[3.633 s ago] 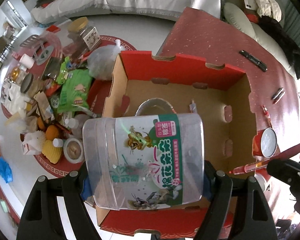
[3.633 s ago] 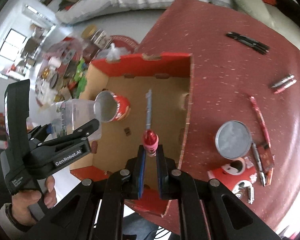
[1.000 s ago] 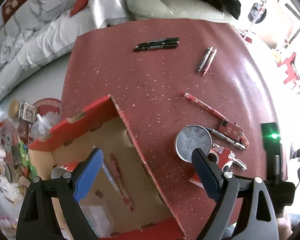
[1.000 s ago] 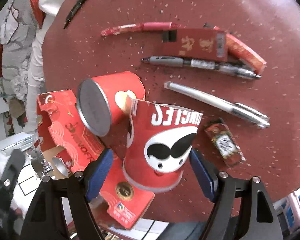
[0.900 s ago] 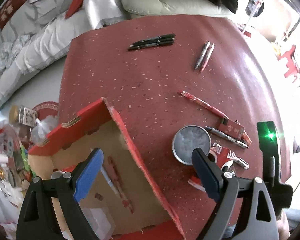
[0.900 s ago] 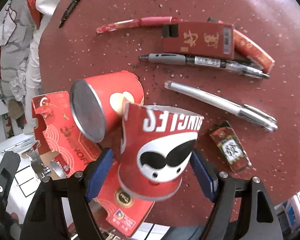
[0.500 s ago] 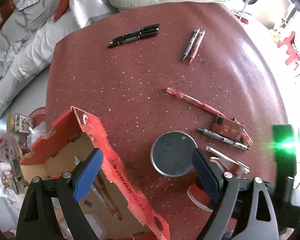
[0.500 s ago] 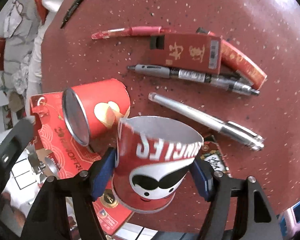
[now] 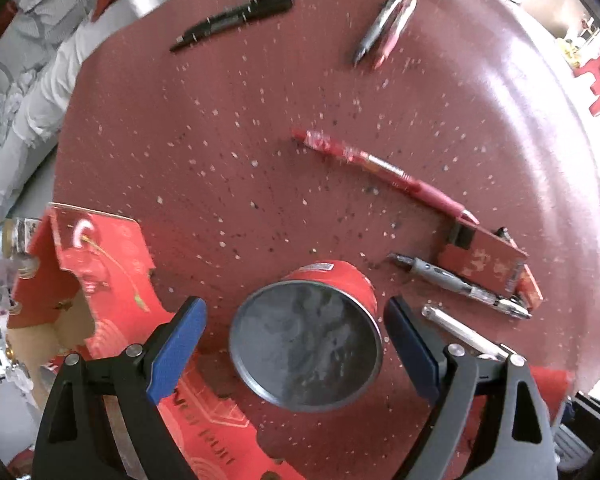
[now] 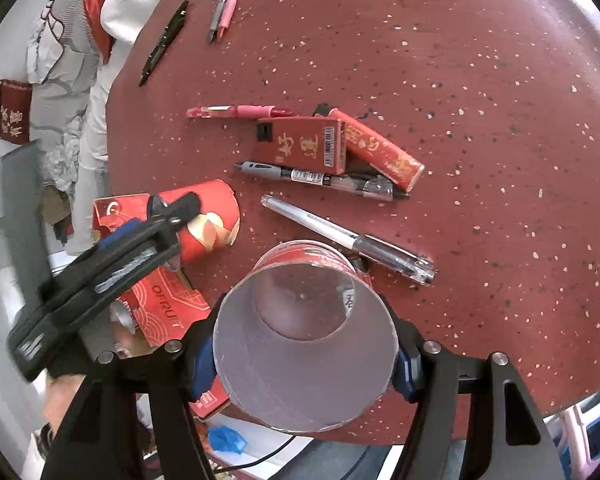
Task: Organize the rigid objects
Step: 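Grasp the red can with the metal lid using the left tool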
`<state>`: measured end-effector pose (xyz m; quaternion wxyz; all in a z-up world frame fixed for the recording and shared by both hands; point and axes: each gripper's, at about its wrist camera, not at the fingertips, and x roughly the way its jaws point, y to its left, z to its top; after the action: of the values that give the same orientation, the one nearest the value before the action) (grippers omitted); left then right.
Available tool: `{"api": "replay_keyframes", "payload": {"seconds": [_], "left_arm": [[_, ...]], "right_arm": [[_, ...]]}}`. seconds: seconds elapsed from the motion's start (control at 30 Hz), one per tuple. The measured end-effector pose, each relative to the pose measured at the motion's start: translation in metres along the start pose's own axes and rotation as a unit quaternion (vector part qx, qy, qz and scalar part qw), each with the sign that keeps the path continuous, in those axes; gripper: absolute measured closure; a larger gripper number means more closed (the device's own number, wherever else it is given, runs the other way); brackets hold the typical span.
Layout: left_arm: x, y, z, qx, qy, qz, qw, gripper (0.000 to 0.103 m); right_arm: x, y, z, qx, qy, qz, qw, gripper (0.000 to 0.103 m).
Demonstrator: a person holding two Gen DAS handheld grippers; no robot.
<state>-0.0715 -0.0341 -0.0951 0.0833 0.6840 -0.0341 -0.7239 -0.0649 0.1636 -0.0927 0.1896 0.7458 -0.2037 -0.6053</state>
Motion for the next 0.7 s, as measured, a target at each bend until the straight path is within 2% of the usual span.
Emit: {"api": "replay_keyframes", "payload": {"seconds": [0.13, 0.2, 0.37, 0.43, 0.47, 0.5, 0.53, 0.7], "left_arm": [[0.014, -0.005, 0.000, 0.003, 0.012, 0.000, 0.9999, 0.011], [0.020, -0.007, 0.000, 0.006, 0.016, -0.002, 0.9999, 0.011], [0.028, -0.007, 0.001, 0.006, 0.019, -0.008, 0.9998, 0.010], [0.029, -0.006, 0.001, 0.004, 0.020, -0.013, 0.9997, 0.010], [0.029, -0.006, 0.001, 0.003, 0.020, -0.015, 0.9997, 0.011], [0.028, -0.004, 0.001, 0.001, 0.018, -0.019, 0.9997, 0.015], [0.027, -0.003, 0.001, -0.002, 0.015, -0.024, 0.9996, 0.023], [0.021, 0.000, -0.002, 0.001, 0.009, -0.041, 0.9991, 0.032]], "right_arm": [[0.018, 0.013, 0.011, -0.013, 0.028, -0.004, 1.000, 0.030], [0.025, 0.019, 0.012, -0.030, 0.031, -0.016, 0.999, 0.023], [0.031, 0.022, 0.019, -0.062, 0.032, -0.031, 0.997, 0.023], [0.032, 0.026, 0.018, -0.080, 0.037, -0.050, 0.995, 0.024], [0.031, 0.028, 0.017, -0.091, 0.038, -0.058, 0.993, 0.031], [0.030, 0.029, 0.016, -0.096, 0.037, -0.060, 0.993, 0.035], [0.028, 0.029, 0.016, -0.099, 0.037, -0.058, 0.993, 0.035], [0.011, 0.023, 0.012, -0.087, 0.029, -0.028, 0.995, 0.035]]}}
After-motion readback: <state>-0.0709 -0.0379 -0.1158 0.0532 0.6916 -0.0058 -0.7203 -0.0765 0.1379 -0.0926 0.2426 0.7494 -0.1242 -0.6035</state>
